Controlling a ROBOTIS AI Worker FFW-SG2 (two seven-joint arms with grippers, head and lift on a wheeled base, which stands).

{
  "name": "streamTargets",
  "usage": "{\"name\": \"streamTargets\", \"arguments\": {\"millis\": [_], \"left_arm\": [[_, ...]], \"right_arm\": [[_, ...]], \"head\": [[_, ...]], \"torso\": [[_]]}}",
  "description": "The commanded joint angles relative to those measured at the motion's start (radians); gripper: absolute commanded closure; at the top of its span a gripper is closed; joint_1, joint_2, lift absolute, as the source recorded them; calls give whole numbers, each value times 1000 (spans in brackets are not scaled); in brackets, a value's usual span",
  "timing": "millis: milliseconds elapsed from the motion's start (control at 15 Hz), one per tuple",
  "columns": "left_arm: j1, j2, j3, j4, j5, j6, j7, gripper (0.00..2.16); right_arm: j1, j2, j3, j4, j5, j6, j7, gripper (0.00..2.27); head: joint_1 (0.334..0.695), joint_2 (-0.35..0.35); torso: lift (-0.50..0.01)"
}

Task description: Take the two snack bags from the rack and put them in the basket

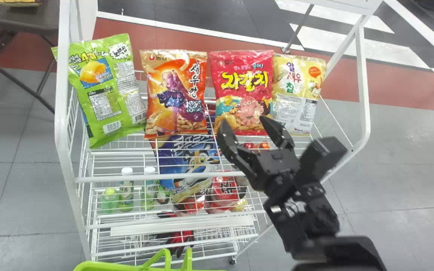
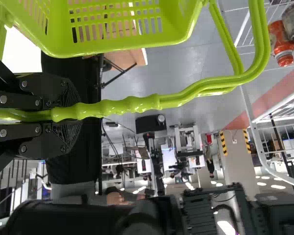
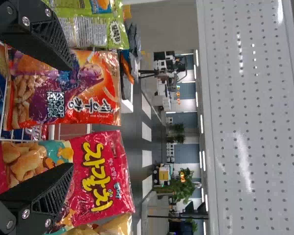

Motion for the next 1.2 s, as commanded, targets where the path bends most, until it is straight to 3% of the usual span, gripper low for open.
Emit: {"name": "streamTargets", "arguments": {"millis": [0, 400, 800, 1133], "left_arm": [[1, 1, 27, 9, 25, 0, 11, 1497], [-4, 6, 43, 9, 25, 9, 43, 1497], [-44, 4, 33, 38, 27, 22, 71, 1497], [-39, 8, 37, 41, 27, 18, 69, 1497]], "right_arm": [[-128, 1, 22, 123, 27, 19, -5, 124], [-345, 1, 76, 368, 30, 22, -5, 124], [-442, 1, 142, 495, 52, 19, 1, 124], [-506, 1, 171, 580, 82, 41, 21, 120]], "head": [[695, -350], [695, -350], [695, -348], [695, -301]], "torso": [[-8], [-8], [-8], [-8]]}}
